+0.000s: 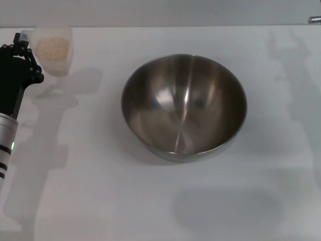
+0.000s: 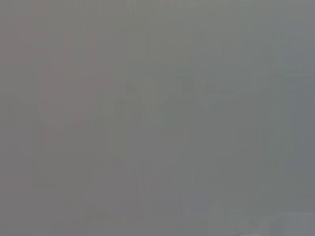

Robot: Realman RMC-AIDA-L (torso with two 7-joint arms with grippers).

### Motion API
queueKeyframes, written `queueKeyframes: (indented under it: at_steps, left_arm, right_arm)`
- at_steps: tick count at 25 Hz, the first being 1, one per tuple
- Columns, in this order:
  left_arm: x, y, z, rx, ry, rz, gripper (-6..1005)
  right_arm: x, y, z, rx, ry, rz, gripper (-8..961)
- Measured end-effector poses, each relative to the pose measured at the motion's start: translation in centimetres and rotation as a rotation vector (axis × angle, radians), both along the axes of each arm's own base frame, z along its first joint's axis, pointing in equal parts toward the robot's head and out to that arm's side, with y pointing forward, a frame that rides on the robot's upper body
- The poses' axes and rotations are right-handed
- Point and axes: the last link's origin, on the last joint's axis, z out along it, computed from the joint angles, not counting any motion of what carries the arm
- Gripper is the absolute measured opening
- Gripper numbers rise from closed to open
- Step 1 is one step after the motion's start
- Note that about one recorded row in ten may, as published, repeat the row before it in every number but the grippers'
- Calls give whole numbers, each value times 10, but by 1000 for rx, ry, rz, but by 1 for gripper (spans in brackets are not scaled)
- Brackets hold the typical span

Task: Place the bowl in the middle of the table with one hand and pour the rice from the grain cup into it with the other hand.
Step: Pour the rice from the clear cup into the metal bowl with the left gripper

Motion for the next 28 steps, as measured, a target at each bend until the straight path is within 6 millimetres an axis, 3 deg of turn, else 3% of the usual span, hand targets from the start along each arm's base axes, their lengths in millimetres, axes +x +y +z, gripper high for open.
queueKeyframes:
  at_steps: [7,12,19,20,21,28]
  left_arm:
    - [3,-4,2,23,24,-29,15]
    - [10,-9,3,76,146,-72,15]
    - [35,-5,-14,132,502,-162,15]
    - [45,-5,-21,154,621,-199,16]
    - [45,-5,-21,154,621,-199,16]
    - [78,-17,-51,266,1055,-328,16]
  right_arm:
    - [7,-10,-8,-23,-18,-8,530]
    - [17,-18,-10,-32,-17,-32,531]
    - [25,-26,-13,-43,-17,-50,531]
    - [26,-27,-13,-43,-16,-54,531]
    - [27,-27,-13,-44,-15,-56,531]
    - [30,-28,-13,-46,-22,-67,530]
